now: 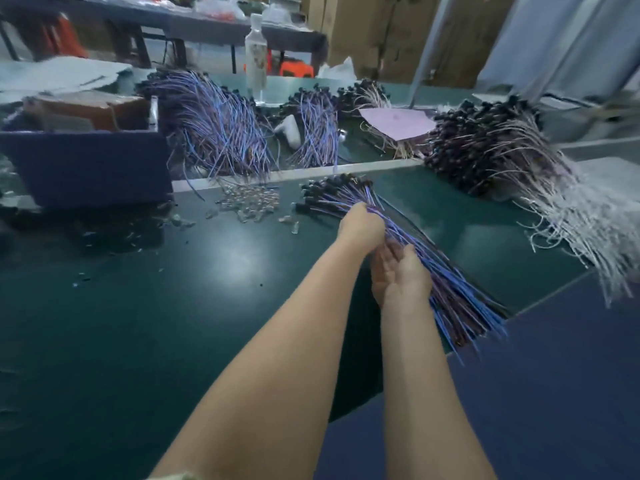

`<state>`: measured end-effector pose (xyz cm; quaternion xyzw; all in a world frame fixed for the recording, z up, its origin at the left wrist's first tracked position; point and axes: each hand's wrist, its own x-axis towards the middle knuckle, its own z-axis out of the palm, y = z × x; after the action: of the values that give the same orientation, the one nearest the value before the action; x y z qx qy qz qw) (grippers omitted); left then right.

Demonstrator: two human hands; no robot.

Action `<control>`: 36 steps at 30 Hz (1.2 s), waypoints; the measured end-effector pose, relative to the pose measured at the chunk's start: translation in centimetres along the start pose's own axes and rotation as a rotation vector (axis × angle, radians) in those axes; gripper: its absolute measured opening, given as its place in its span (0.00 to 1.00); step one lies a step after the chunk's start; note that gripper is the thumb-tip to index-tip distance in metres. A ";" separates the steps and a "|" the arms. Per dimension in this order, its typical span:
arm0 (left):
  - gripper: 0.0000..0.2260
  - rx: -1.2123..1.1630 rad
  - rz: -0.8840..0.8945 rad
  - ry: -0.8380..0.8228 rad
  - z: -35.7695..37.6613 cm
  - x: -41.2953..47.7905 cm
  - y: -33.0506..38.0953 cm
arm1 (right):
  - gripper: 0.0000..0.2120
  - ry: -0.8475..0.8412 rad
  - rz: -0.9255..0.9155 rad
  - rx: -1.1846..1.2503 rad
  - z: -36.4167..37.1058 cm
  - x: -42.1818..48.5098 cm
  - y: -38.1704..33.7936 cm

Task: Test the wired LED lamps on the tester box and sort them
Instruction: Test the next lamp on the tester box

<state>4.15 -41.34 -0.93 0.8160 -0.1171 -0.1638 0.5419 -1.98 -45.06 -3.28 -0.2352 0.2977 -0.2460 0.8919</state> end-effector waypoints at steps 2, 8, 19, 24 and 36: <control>0.16 0.037 -0.044 -0.005 0.5 0.4 -0.5 | 0.21 -0.013 0.071 -0.040 -0.2 0.3 -0.6; 0.18 -0.015 -0.071 0.151 0.6 0.9 -1.6 | 0.22 -0.067 0.189 0.054 0.3 1.1 -0.5; 0.05 -0.496 0.108 0.461 -7.3 -3.1 -1.8 | 0.12 -0.282 0.178 -0.170 4.9 -2.4 4.3; 0.06 -0.542 0.177 0.781 -16.1 -7.3 -3.7 | 0.08 -0.459 0.139 -0.406 9.1 -6.0 10.5; 0.08 -0.784 0.078 1.446 -31.0 -17.4 -12.2 | 0.17 -1.165 0.147 -1.254 14.3 -18.2 28.7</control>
<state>0.54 -3.98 1.39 0.4669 0.2980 0.3921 0.7345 3.04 -8.60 -1.81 -0.7536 -0.1125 0.1826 0.6214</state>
